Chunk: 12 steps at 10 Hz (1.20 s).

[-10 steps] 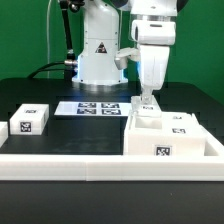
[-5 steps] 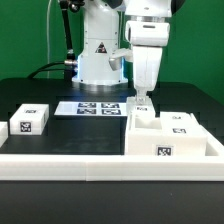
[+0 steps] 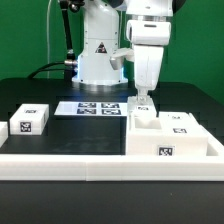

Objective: Assemble cabinet

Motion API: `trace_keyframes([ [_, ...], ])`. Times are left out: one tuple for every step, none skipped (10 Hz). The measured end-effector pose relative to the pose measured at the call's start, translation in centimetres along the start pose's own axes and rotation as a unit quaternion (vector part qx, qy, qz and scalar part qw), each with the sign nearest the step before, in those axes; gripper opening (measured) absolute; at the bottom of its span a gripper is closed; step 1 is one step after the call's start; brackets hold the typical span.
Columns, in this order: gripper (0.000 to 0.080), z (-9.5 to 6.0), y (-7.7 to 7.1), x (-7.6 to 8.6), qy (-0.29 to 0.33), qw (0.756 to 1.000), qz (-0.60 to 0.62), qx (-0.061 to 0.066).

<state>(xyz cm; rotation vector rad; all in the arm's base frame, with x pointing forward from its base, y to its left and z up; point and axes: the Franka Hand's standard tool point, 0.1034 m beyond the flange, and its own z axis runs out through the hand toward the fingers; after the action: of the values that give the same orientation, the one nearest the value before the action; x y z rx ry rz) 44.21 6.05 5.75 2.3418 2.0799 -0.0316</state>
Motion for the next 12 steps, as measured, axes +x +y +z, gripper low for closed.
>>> trace_keyframes([
  [0.007,-0.08,0.12,0.07,0.0,1.0,0.002,0.0],
  [0.007,-0.15,0.14,0.27,0.0,1.0,0.005,-0.001],
  [0.007,-0.23,0.22,0.46,0.0,1.0,0.005,-0.002],
  [0.007,-0.26,0.29,0.48,0.0,1.0,0.005,-0.002],
  [0.007,-0.23,0.27,0.43,0.0,1.0,0.006,-0.002],
  [0.007,-0.22,0.27,0.42,0.0,1.0,0.006,-0.002],
  [0.007,-0.21,0.27,0.42,0.0,1.0,0.006,-0.001],
  [0.007,-0.17,0.27,0.34,0.0,1.0,0.003,-0.001],
  [0.007,-0.02,0.4,-0.08,-0.002,1.0,-0.01,0.004],
  [0.007,-0.03,0.54,-0.15,-0.002,1.0,-0.009,0.003],
  [0.007,-0.04,0.55,-0.13,-0.002,1.0,-0.009,0.003],
  [0.007,-0.04,0.59,-0.23,-0.002,1.0,-0.01,0.003],
])
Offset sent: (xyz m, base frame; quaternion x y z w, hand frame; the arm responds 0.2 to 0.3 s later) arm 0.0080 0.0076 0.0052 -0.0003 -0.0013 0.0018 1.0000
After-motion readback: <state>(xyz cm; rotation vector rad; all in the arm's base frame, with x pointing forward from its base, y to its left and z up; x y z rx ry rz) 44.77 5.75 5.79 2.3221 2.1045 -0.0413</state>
